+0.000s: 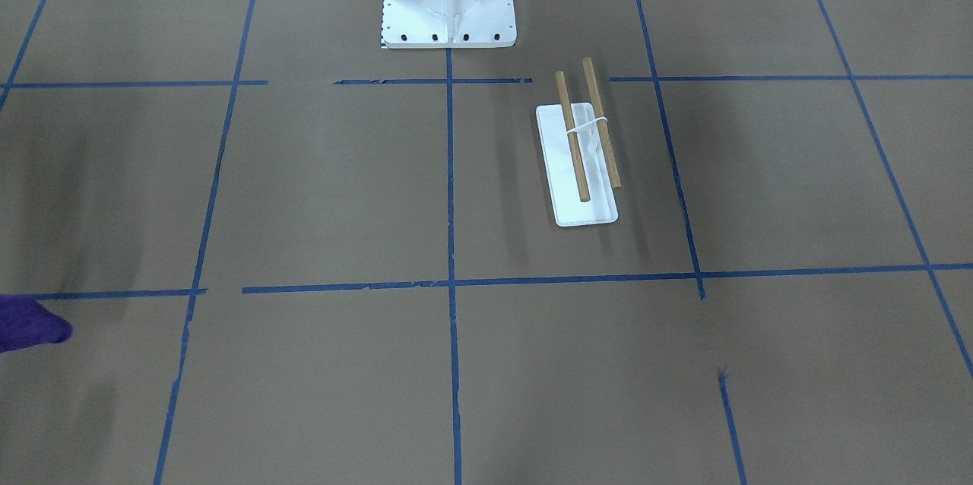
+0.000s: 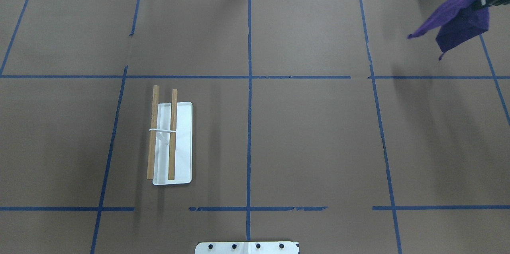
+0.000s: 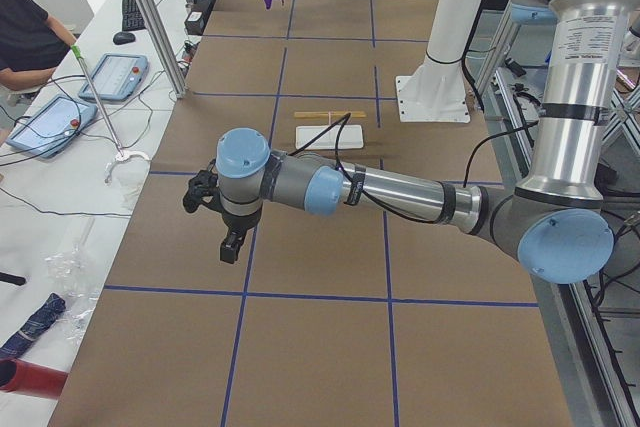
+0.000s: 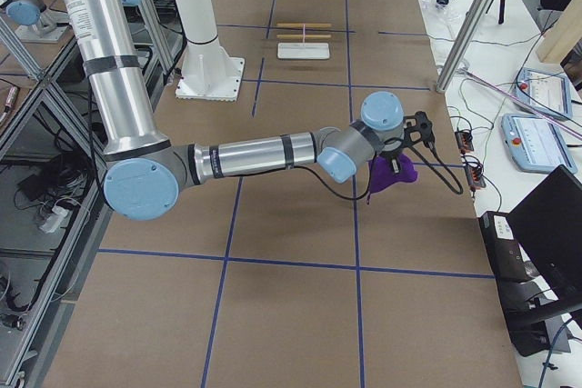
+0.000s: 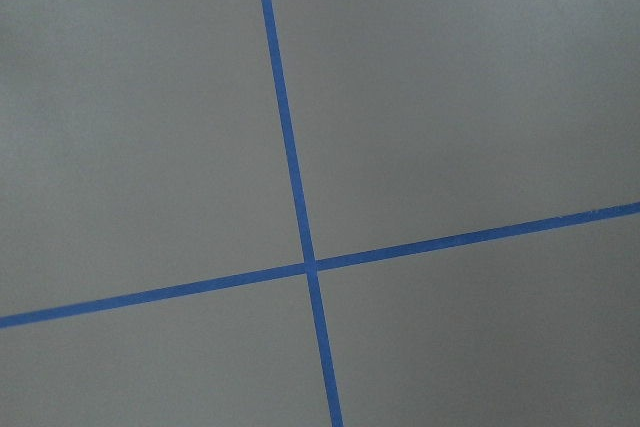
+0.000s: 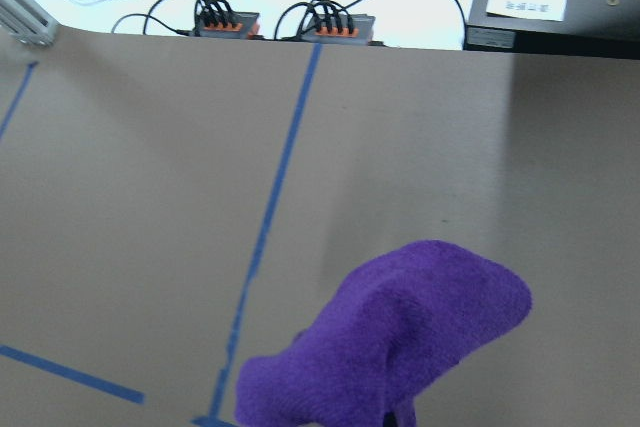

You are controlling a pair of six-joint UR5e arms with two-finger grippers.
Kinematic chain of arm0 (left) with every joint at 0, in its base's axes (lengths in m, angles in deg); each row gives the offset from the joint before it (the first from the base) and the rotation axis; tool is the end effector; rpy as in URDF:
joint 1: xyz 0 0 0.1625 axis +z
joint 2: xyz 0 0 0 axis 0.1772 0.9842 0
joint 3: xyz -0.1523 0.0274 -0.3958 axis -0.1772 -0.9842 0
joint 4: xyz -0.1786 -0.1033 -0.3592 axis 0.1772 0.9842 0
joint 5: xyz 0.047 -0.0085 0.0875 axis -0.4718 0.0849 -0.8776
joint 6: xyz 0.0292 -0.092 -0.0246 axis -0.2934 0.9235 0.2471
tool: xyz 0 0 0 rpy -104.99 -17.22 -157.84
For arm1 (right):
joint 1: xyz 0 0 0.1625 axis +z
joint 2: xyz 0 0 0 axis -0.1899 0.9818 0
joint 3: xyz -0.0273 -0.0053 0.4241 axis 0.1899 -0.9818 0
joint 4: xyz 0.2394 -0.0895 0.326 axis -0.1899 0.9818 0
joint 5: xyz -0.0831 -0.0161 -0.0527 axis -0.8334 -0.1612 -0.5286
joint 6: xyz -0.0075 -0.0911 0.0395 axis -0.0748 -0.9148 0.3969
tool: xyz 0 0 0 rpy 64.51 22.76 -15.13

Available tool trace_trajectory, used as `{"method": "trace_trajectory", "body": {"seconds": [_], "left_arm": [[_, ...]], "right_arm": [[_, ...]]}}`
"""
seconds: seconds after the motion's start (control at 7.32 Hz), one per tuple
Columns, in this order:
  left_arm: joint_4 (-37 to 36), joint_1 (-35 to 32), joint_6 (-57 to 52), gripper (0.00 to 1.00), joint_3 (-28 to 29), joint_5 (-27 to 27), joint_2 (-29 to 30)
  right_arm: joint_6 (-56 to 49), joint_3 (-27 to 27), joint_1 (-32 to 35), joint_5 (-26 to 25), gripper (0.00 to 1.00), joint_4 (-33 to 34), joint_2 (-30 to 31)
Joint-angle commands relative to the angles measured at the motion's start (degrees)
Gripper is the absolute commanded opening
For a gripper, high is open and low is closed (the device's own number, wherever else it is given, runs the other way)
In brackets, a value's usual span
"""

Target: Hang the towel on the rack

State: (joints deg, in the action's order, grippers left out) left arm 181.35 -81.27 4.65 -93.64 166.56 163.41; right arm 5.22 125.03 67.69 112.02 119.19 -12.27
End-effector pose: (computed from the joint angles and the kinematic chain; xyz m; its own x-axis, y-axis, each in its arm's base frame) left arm -0.0761 -0.5346 0.5505 0.7061 0.2350 -0.6680 -0.0080 0.9459 0.3243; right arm -0.0645 -0.6112 0.4441 0.4949 -0.2114 0.8429 -0.1935 0.9188 0.3440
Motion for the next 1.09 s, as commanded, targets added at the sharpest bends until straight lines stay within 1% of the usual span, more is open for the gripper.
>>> {"method": "trace_trajectory", "body": {"seconds": [0.0, 0.14, 0.27, 0.41, 0.55, 0.68, 0.82, 0.96], "left_arm": [[8.82, 2.07, 7.51, 1.0, 0.23, -0.09, 1.2], [14.87, 5.4, 15.58, 1.0, 0.23, -0.35, 2.17], [18.59, 9.26, 23.75, 1.0, 0.32, -0.36, 4.0], [21.67, 12.17, 32.53, 1.0, 0.32, -0.36, 6.37], [25.1, 15.24, 42.45, 1.0, 0.15, -0.36, 8.83], [28.96, 17.71, 52.21, 1.0, 0.4, -0.36, 10.51], [33.43, 21.91, 62.49, 1.0, 0.49, -0.36, 12.35], [35.74, 25.35, 73.64, 1.0, 0.41, -0.36, 15.33]], "right_arm": [[13.52, 3.62, -7.41, -4.51, 0.0, -0.15, -6.71], [19.4, 7.21, -12.23, -10.98, 0.0, -0.15, -7.09], [24.59, 10.2, -16.54, -17.4, 0.0, -0.15, -8.4], [32.22, 12.58, -19.98, -21.38, 0.0, -0.15, -10.06], [39.69, 15.56, -23.41, -26.55, 0.0, -0.23, -11.21], [42.81, 18.46, -26.75, -32.0, 0.0, -0.15, -12.27], [45.71, 21.54, -30.26, -37.45, 0.0, -0.15, -12.28], [47.05, 23.83, -33.26, -41.94, 0.0, -0.06, -12.28]]}}
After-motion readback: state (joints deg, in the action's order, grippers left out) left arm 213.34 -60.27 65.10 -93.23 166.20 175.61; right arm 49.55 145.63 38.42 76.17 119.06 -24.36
